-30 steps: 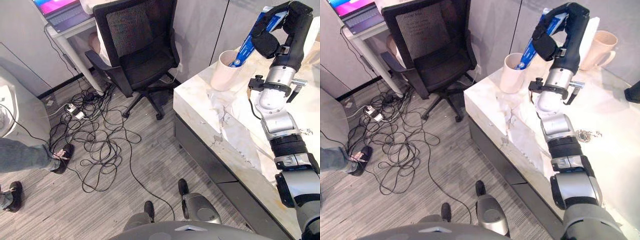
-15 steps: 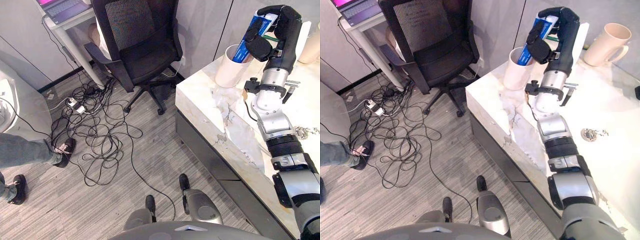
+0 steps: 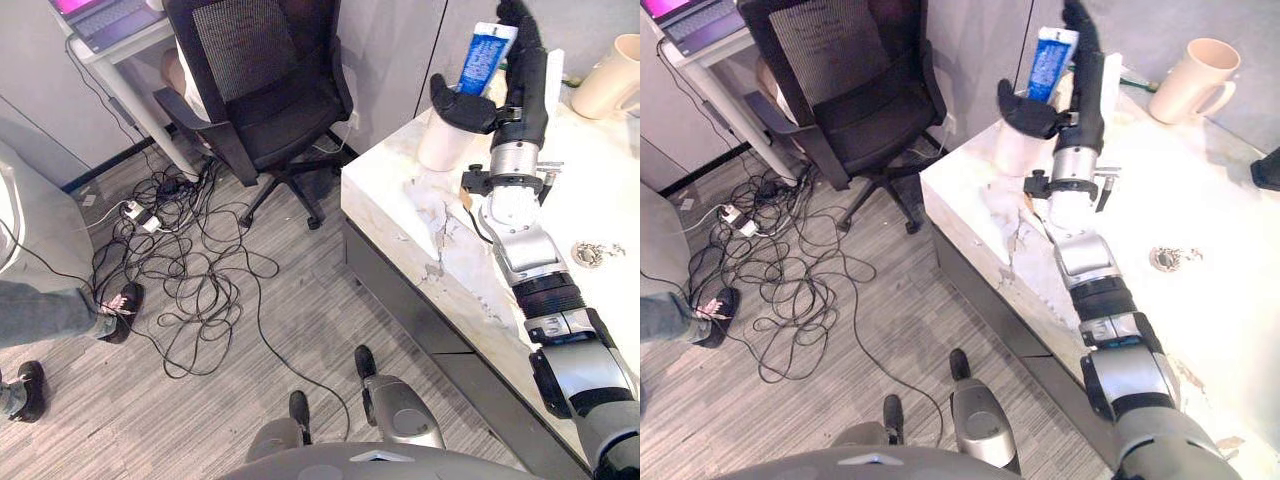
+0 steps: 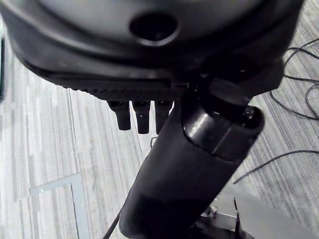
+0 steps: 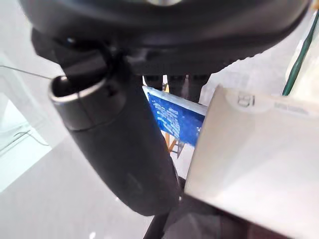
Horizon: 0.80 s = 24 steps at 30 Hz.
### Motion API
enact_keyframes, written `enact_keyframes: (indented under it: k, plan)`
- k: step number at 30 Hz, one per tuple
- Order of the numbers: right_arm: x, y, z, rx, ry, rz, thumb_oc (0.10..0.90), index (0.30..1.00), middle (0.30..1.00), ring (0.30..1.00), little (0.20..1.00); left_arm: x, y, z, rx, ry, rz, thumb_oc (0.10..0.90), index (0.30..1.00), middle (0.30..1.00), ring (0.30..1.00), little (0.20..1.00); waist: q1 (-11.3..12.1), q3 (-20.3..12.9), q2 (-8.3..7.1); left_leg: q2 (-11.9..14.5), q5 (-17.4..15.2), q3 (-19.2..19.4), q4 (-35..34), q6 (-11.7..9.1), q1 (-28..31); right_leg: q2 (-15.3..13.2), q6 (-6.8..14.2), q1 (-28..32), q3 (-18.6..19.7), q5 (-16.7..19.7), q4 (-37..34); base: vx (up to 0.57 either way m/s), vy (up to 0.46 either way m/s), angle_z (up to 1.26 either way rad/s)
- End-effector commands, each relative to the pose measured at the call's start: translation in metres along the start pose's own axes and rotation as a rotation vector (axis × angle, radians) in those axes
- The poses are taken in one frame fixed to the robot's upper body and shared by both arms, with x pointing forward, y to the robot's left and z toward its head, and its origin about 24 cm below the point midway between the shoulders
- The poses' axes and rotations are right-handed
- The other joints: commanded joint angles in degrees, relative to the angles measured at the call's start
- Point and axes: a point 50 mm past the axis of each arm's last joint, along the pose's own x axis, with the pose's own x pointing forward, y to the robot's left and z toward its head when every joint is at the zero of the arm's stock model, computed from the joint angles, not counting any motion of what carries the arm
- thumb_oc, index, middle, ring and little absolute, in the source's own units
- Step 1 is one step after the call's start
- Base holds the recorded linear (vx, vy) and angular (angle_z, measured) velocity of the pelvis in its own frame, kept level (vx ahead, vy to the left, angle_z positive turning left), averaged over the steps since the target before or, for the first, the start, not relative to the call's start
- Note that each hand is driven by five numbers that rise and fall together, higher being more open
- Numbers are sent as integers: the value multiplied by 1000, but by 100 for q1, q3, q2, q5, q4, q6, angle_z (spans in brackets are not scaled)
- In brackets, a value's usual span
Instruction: Organize the bathroom.
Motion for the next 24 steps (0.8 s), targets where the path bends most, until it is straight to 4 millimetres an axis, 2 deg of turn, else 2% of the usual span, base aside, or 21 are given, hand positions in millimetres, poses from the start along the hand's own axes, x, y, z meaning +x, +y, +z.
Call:
enact_keyframes:
  k: [1, 5, 12, 16, 24]
  plan:
    - [17, 5, 51, 107, -224, -4, 800, 900, 900, 900, 900, -3, -20, 34, 25, -101, -106, 800, 900, 900, 900, 900, -42, -409, -360, 141, -445, 382, 921, 194, 125, -109, 510, 62, 980, -503, 341, -21, 14, -8]
    - [10, 10, 52, 75, -240, 26, 800, 900, 900, 900, 900, -3, -21, 34, 32, -105, -111, 800, 900, 900, 900, 900, -127, -421, -417, 102, -517, 414, 888, 234, 162, -92, 541, 84, 1085, -486, 344, -31, 37, -15]
    - [3, 4, 52, 7, -261, 20, 800, 900, 900, 900, 900, -2, -22, 30, 29, -105, -104, 800, 900, 900, 900, 900, -226, -548, -507, 67, -610, 471, 901, 288, 228, -50, 567, 172, 1213, -477, 325, 2, 2, -20]
    - [2, -9, 48, -107, -279, -45, 800, 900, 900, 900, 900, -1, -16, 23, 25, -93, -83, 800, 900, 900, 900, 900, -274, -719, -572, 24, -704, 518, 874, 335, 289, -20, 589, 300, 1359, -451, 244, 8, -18, -16]
    - [10, -26, 46, -154, -280, -109, 800, 900, 900, 900, 900, -2, -5, 20, 15, -91, -67, 800, 900, 900, 900, 900, -271, -816, -571, -9, -800, 575, 843, 383, 325, -53, 603, 403, 1444, -410, 118, -3, -14, -10]
